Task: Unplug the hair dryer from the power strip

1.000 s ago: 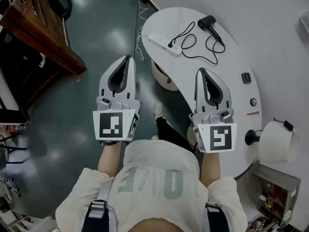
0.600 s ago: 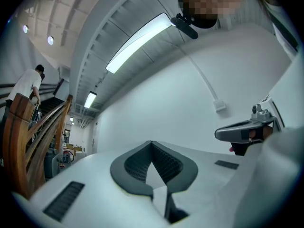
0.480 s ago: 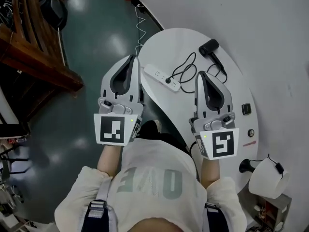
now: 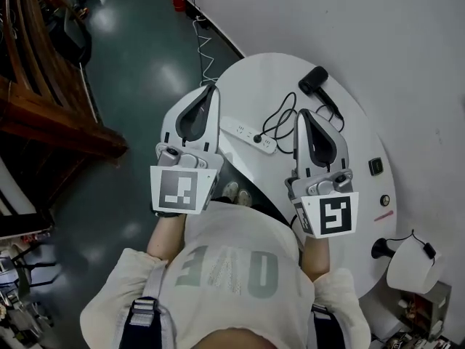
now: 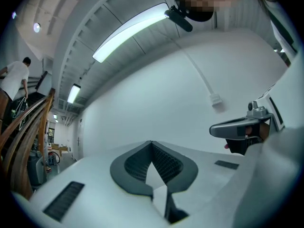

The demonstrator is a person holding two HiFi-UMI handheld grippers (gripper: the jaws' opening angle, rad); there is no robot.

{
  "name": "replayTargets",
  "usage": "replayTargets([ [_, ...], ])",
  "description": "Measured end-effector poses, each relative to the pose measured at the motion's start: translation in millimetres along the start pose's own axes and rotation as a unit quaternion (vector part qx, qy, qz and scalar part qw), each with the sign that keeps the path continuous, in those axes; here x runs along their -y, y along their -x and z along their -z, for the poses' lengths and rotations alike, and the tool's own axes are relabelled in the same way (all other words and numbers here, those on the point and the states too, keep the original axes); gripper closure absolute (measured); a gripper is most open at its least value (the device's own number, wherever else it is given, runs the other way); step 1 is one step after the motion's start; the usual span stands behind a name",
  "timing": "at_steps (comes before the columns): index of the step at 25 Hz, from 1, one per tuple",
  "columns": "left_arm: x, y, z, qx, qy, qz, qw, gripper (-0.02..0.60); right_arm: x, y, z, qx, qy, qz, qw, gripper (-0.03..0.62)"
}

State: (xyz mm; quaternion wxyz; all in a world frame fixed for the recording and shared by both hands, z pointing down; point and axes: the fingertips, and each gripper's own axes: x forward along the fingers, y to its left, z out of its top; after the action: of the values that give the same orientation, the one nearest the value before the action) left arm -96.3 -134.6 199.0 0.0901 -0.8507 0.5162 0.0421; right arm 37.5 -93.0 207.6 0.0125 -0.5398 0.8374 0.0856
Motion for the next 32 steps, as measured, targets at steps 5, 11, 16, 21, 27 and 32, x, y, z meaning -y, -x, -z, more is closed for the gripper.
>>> replayTargets([
  [5, 7, -12, 28, -0.053, -0.033, 0.078, 0.995, 0.574, -3, -11, 9, -0.011, -0.009, 0.005, 1.0, 0.591],
  [11, 45, -29, 114, -0.169, -0.139, 0.297, 0.9292, 0.368, -3, -10, 19, -0.03, -0.015, 0.008, 0.999, 0.591],
  [16, 76, -8, 216, -0.292, -0.269, 0.446, 0.8022, 0.367, 0, 0, 33, -0.059, -0.007, 0.019, 0.998, 0.591],
  [21, 92, 16, 295, -0.36, -0.353, 0.537, 0.6763, 0.367, 2, 12, 51, -0.09, -0.015, 0.036, 0.995, 0.591],
  [27, 92, 16, 351, -0.393, -0.397, 0.578, 0.5952, 0.367, 13, 15, 70, -0.116, -0.03, 0.06, 0.991, 0.591],
  [32, 97, 26, 369, -0.416, -0.375, 0.606, 0.5648, 0.367, 11, 18, 86, -0.143, -0.044, 0.071, 0.986, 0.591],
])
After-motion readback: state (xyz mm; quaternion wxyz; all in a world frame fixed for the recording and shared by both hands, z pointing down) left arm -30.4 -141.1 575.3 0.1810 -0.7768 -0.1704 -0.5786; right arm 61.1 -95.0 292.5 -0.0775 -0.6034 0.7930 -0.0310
